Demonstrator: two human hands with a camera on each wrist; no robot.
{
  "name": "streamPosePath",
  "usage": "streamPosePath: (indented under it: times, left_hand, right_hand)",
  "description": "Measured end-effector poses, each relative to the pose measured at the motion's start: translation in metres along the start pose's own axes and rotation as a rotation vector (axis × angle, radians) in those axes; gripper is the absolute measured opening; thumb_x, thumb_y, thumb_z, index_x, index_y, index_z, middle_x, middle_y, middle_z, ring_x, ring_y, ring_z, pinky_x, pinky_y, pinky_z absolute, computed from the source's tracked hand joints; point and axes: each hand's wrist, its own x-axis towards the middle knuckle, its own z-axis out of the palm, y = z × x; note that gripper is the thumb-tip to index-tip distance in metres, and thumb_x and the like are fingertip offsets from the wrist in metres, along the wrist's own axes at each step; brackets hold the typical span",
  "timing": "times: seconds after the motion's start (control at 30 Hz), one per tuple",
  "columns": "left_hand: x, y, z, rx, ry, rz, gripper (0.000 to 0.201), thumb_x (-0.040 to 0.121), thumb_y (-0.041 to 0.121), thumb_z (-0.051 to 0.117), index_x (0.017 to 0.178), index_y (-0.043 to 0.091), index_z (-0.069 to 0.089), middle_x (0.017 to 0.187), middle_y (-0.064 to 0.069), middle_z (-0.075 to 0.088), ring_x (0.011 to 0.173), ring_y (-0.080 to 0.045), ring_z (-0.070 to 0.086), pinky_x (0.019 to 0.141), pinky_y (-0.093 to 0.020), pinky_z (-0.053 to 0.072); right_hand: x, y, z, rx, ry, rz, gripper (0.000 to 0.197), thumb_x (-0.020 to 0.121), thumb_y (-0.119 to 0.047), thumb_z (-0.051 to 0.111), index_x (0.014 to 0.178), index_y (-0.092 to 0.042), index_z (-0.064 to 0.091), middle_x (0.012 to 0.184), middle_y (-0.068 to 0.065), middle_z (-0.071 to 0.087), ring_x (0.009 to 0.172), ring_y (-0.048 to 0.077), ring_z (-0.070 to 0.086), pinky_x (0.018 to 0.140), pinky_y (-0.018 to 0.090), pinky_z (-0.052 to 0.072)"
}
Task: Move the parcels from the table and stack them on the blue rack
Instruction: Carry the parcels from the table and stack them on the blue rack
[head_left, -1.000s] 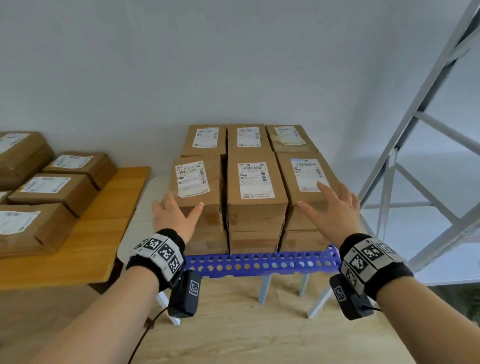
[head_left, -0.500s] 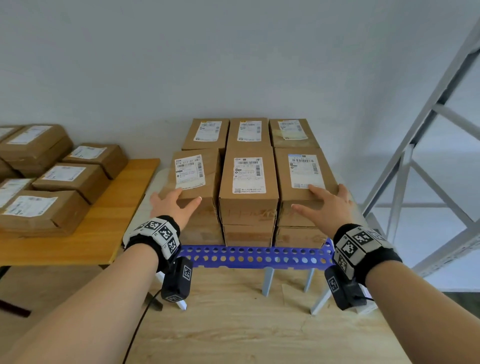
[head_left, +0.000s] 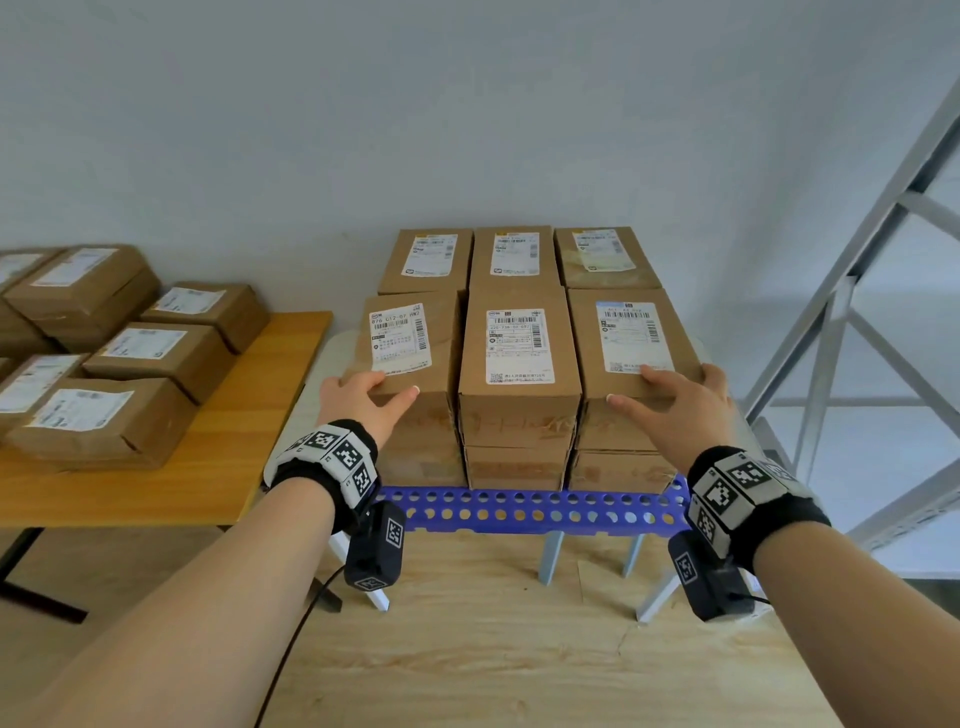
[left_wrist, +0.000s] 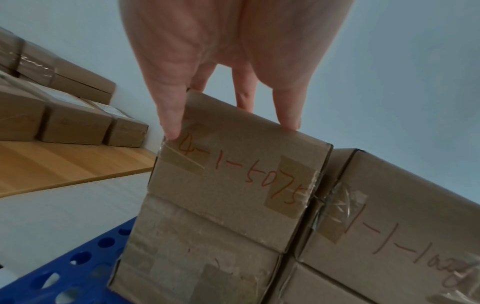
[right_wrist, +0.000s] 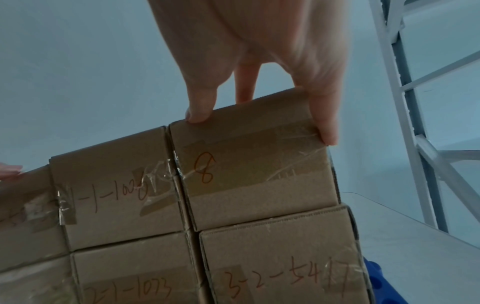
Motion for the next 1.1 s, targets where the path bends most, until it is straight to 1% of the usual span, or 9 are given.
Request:
streamPosePath:
  times: [0.2, 0.27, 0.37, 0.5, 0.53, 0.63, 0.83, 0.93, 1.1]
  left_hand:
    - [0.003, -0.001, -0.002, 0.027, -0.02, 0.035, 0.061, 0.086, 0.051, 0.056, 0.137, 0.019, 0.044, 0.136, -0.012, 0.034, 0.116, -0.027, 0.046, 0.095, -0.035, 0.038]
    - [0.005, -0.002, -0.002, 0.035, -0.021, 0.041, 0.061, 0.086, 0.05, 0.056, 0.137, 0.019, 0.044, 0.136, -0.012, 0.035, 0.113, -0.026, 0.048, 0.092, -0.033, 0.038]
    - [0.006, -0.003, 0.0, 0.021, -0.008, 0.033, 0.058, 0.086, 0.05, 0.056, 0.134, 0.019, 0.046, 0.135, -0.012, 0.035, 0.095, -0.021, 0.047, 0.079, -0.029, 0.037]
    - [0.008, -0.001, 0.003, -0.016, 0.034, 0.006, 0.052, 0.087, 0.05, 0.054, 0.128, 0.019, 0.048, 0.133, -0.012, 0.035, 0.067, -0.01, 0.042, 0.068, -0.027, 0.036]
    - [0.01, -0.001, 0.004, -0.023, 0.04, 0.001, 0.052, 0.086, 0.05, 0.055, 0.128, 0.019, 0.048, 0.132, -0.012, 0.036, 0.064, -0.008, 0.04, 0.065, -0.026, 0.036]
    - [0.014, -0.001, 0.004, -0.043, 0.038, -0.022, 0.054, 0.084, 0.05, 0.059, 0.128, 0.019, 0.049, 0.131, -0.012, 0.036, 0.062, -0.007, 0.039, 0.061, -0.025, 0.035]
    - [0.017, -0.004, 0.008, -0.092, 0.056, -0.013, 0.052, 0.083, 0.046, 0.062, 0.127, 0.019, 0.05, 0.13, -0.011, 0.035, 0.064, -0.008, 0.038, 0.07, -0.028, 0.038]
    - [0.019, -0.006, 0.01, -0.092, 0.052, -0.008, 0.05, 0.084, 0.045, 0.062, 0.125, 0.02, 0.051, 0.128, -0.011, 0.035, 0.063, -0.007, 0.038, 0.072, -0.029, 0.038]
    - [0.02, -0.007, 0.012, -0.079, 0.052, -0.003, 0.049, 0.084, 0.047, 0.061, 0.125, 0.021, 0.052, 0.128, -0.011, 0.035, 0.076, -0.018, 0.044, 0.072, -0.03, 0.038]
  right_hand:
    - [0.001, -0.003, -0.002, 0.042, -0.012, 0.023, 0.064, 0.079, -0.062, 0.058, 0.134, -0.031, 0.049, 0.15, 0.006, 0.016, 0.131, 0.033, 0.031, 0.105, 0.043, 0.034]
    - [0.0, -0.004, -0.001, 0.04, 0.003, 0.022, 0.063, 0.08, -0.061, 0.057, 0.134, -0.03, 0.05, 0.149, 0.006, 0.017, 0.13, 0.033, 0.032, 0.105, 0.043, 0.035]
    - [-0.002, -0.006, 0.002, 0.041, 0.017, 0.025, 0.06, 0.082, -0.058, 0.058, 0.134, -0.029, 0.05, 0.15, 0.006, 0.017, 0.13, 0.033, 0.029, 0.103, 0.041, 0.035]
    - [-0.003, -0.007, 0.003, 0.049, 0.033, 0.033, 0.06, 0.081, -0.058, 0.059, 0.133, -0.03, 0.05, 0.15, 0.005, 0.017, 0.131, 0.033, 0.027, 0.104, 0.041, 0.033]
    - [-0.003, -0.006, 0.005, 0.057, 0.036, 0.035, 0.06, 0.081, -0.057, 0.059, 0.133, -0.029, 0.051, 0.15, 0.005, 0.017, 0.131, 0.033, 0.027, 0.105, 0.042, 0.033]
    - [-0.003, -0.006, 0.007, 0.081, 0.041, 0.039, 0.06, 0.08, -0.056, 0.061, 0.132, -0.028, 0.052, 0.15, 0.005, 0.016, 0.132, 0.032, 0.025, 0.106, 0.042, 0.031]
    - [-0.002, -0.005, 0.009, 0.078, 0.046, 0.039, 0.06, 0.081, -0.056, 0.061, 0.133, -0.029, 0.051, 0.152, 0.005, 0.015, 0.134, 0.033, 0.022, 0.109, 0.044, 0.028]
    - [-0.003, -0.005, 0.01, 0.064, 0.045, 0.037, 0.06, 0.081, -0.057, 0.06, 0.133, -0.03, 0.05, 0.152, 0.005, 0.014, 0.134, 0.034, 0.021, 0.109, 0.044, 0.028]
    - [-0.004, -0.006, 0.011, 0.062, 0.055, 0.039, 0.06, 0.081, -0.057, 0.059, 0.134, -0.03, 0.049, 0.153, 0.005, 0.013, 0.135, 0.033, 0.02, 0.108, 0.044, 0.028]
